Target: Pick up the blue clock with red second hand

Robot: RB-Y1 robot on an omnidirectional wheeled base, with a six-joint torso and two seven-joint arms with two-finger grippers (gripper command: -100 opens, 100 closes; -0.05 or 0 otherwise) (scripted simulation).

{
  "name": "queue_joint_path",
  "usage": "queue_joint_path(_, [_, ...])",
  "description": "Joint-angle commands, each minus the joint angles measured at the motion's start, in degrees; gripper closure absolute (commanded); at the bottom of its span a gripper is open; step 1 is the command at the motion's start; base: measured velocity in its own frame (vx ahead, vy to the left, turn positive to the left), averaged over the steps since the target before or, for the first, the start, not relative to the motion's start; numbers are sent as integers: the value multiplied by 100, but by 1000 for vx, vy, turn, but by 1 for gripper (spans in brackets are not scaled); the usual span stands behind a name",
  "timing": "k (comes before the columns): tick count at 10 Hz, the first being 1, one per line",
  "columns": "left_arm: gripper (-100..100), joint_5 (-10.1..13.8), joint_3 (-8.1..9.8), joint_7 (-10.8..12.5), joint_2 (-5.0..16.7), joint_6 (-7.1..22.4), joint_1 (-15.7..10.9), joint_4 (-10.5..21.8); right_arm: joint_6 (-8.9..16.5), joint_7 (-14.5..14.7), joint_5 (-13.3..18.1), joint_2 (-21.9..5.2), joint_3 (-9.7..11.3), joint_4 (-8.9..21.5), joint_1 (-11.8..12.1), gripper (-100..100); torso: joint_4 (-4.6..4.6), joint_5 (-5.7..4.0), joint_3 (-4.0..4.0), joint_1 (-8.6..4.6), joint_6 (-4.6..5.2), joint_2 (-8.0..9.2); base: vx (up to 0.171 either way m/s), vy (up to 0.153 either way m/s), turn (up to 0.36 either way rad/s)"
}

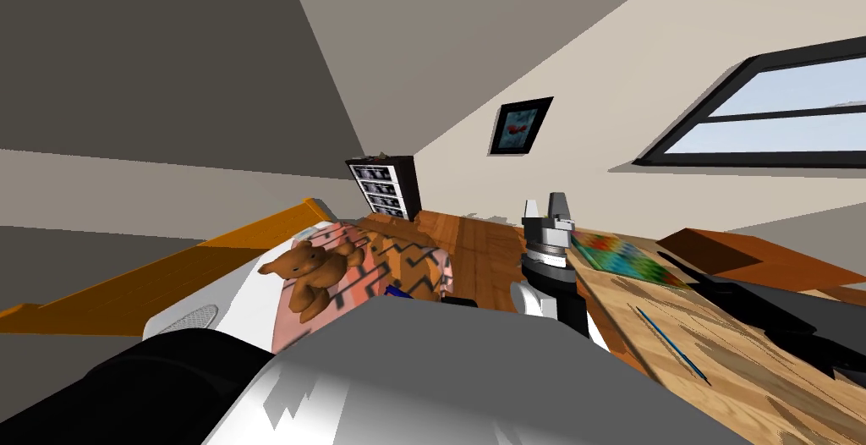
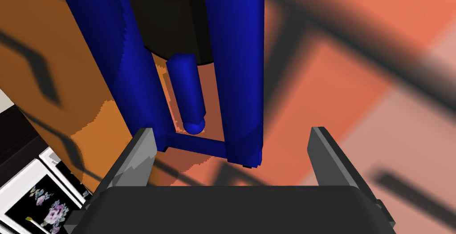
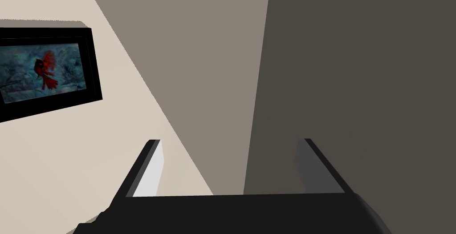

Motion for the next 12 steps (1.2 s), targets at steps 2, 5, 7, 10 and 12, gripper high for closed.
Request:
queue_joint_path(2, [-100,140,-170,-47,-18,155,-86,405,0,0,0,0,0,0,0,0,-2,0,-4,2,0,-7,103,15,-65])
queue_joint_path(5, [-100,271,-366,-81,-97,375,-209,828,0,0,0,0,0,0,1,0,-5,-1,-13,-2,-1,-23,129,6,-64])
queue_joint_path(7, [-100,320,-472,-91,-164,479,-250,1037,0,0,0,0,0,0,0,0,-3,-1,-6,-3,-1,-10,85,5,-41])
queue_joint_path(10, [-100,153,-398,-35,-334,386,-364,1227,0,0,0,0,0,0,-1,0,4,-2,12,-5,-1,22,12,8,-13])
queue_joint_path(12, [-100,46,-370,5,-484,298,-470,1458,0,0,0,0,0,0,-1,0,6,1,18,10,-1,33,-17,47,-32])
